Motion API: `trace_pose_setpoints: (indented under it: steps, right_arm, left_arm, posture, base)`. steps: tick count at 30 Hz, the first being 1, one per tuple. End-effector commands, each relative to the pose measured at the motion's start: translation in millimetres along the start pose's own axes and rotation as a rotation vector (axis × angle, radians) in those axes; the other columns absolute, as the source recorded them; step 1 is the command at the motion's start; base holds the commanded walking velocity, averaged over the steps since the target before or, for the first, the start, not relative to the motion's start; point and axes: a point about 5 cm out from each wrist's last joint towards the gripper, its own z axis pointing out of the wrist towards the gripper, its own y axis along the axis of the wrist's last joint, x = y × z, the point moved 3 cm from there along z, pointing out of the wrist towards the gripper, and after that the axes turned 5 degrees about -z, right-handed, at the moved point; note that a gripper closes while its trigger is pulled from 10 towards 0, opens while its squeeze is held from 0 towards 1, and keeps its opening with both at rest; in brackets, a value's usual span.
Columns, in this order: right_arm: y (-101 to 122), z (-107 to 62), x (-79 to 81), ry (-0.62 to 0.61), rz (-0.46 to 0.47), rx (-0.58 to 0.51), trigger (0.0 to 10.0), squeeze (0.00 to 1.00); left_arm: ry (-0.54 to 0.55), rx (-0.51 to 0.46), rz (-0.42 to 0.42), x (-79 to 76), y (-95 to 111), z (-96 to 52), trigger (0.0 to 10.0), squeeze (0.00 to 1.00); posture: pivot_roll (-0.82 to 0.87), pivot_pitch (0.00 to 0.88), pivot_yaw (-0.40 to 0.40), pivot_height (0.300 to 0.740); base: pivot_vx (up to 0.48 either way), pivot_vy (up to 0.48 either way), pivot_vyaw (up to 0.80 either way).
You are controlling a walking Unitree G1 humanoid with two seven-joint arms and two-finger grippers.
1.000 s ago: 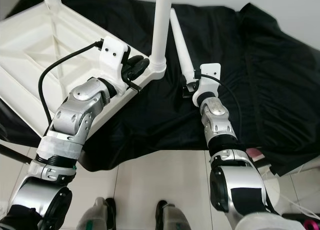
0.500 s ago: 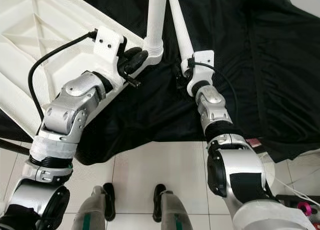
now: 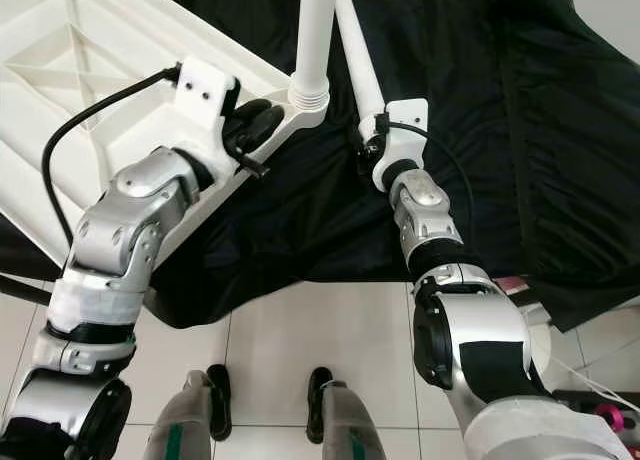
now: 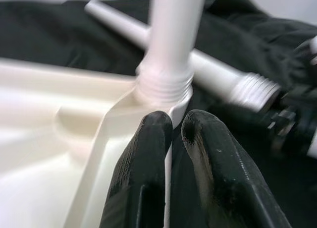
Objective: Building children table
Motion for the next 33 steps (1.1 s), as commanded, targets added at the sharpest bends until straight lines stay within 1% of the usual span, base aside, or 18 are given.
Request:
trace_pose_setpoints:
  steps: [1,2,3,4,5,7,9,10,14,15,20,21,23,27,28,29,31,33]
  right_arm:
    - [-32.0,-14.2,-10.5,-0.056,0.044,0.094,0.0,0.00]
    - [-32.0,-14.2,-10.5,-0.056,0.044,0.094,0.0,0.00]
    - [-31.3,-15.4,-11.1,-0.062,0.036,0.078,1.3,0.00]
    - [-31.3,-15.4,-11.1,-0.062,0.036,0.078,1.3,0.00]
    - [-29.2,-16.3,-11.3,-0.068,0.027,0.054,10.0,0.00]
    - [-24.3,-17.7,-11.6,-0.079,0.013,0.010,10.0,0.00]
    - [-23.1,-18.2,-12.2,-0.090,0.014,-0.003,10.0,0.00]
    - [-20.6,-19.8,-15.7,-0.122,0.030,-0.023,10.0,0.00]
    - [-20.2,-20.9,-17.8,-0.144,0.059,-0.029,10.0,0.00]
    - [-20.6,-21.9,-17.1,-0.143,0.097,-0.036,10.0,0.00]
    - [-21.1,-23.0,-14.6,-0.138,0.063,-0.036,10.0,0.00]
    - [-21.4,-23.7,-14.1,-0.133,0.014,-0.031,10.0,0.00]
    - [-19.9,-24.0,-14.1,-0.120,-0.019,-0.033,10.0,0.00]
    - [-18.1,-25.1,-11.3,-0.069,-0.041,-0.041,10.0,0.00]
    - [-9.8,-26.1,-13.7,-0.070,-0.015,-0.084,10.0,0.00]
    - [-9.8,-26.1,-13.7,-0.070,-0.015,-0.084,10.0,0.00]
    - [5.4,-28.9,-18.5,-0.066,0.021,-0.166,10.0,0.00]
    - [15.3,-30.3,-20.2,-0.068,0.025,-0.218,10.0,0.00]
  left_arm:
    - [0.018,0.022,-0.007,0.0,-7.3,-4.0,10.0,0.00]
    - [0.018,0.022,-0.007,0.0,-7.3,-4.0,10.0,0.00]
    - [0.018,0.024,-0.005,0.2,-9.3,-4.6,10.0,0.00]
    - [0.018,0.024,-0.005,0.2,-9.3,-4.6,10.0,0.00]
    - [0.013,0.025,-0.014,-0.7,-11.1,-3.5,10.0,0.00]
    - [0.003,0.029,-0.028,-3.7,-14.8,0.0,10.0,0.00]
    - [-0.003,0.032,-0.038,-5.5,-16.6,1.4,10.0,0.00]
    - [-0.011,0.038,-0.047,-7.8,-19.5,3.2,10.0,0.00]
    - [-0.012,0.041,-0.045,-7.7,-21.1,3.3,10.0,0.00]
    - [-0.011,0.043,-0.041,-6.4,-22.6,3.0,10.0,0.00]
    - [-0.001,0.034,-0.036,0.1,-20.0,3.1,10.0,0.00]
    - [0.002,0.024,-0.032,2.2,-18.2,2.6,10.0,0.00]
    - [0.009,0.019,-0.030,5.1,-16.6,2.9,10.0,0.00]
    - [0.026,0.018,-0.019,9.8,-17.8,1.8,10.0,0.00]
    - [0.034,0.029,-0.007,12.2,-21.6,1.4,10.0,0.00]
    - [0.034,0.029,-0.007,12.2,-21.6,1.4,10.0,0.00]
    - [0.041,0.039,0.003,14.8,-26.1,1.2,10.0,0.00]
    - [0.035,0.039,-0.007,15.2,-26.8,1.1,10.0,0.00]
  posture:
    - [0.10,0.261,-0.063,0.740]
    - [0.10,0.261,-0.063,0.740]
    - [0.10,0.248,-0.059,0.740]
    - [0.10,0.248,-0.059,0.740]
    - [0.09,0.231,-0.053,0.740]
    - [0.08,0.210,-0.048,0.740]
    - [0.08,0.204,-0.047,0.740]
    - [0.06,0.179,-0.043,0.740]
    - [0.06,0.161,-0.043,0.740]
    - [0.05,0.146,-0.044,0.740]
    - [0.04,0.116,-0.045,0.740]
    - [0.04,0.103,-0.046,0.740]
    - [0.04,0.096,-0.046,0.740]
    - [0.03,0.072,-0.044,0.740]
    - [0.03,0.068,-0.038,0.740]
    - [0.03,0.068,-0.038,0.740]
    - [0.03,0.065,-0.035,0.740]
    - [0.01,0.053,-0.034,0.740]
  base:
    - [0.000,0.000,0.00]
    - [0.000,0.000,0.00]
    - [0.000,0.000,0.00]
    - [0.000,0.000,0.00]
    - [0.000,0.000,0.00]
    - [0.000,0.000,0.00]
    - [0.000,0.000,0.00]
    - [0.000,0.000,0.00]
    - [0.000,0.000,0.00]
    - [0.000,0.000,0.00]
    - [0.000,0.000,0.00]
    - [0.000,0.000,0.00]
    - [0.000,0.000,0.00]
    - [0.000,0.000,0.00]
    - [0.000,0.000,0.00]
    - [0.000,0.000,0.00]
    - [0.000,0.000,0.00]
    - [0.000,0.000,0.00]
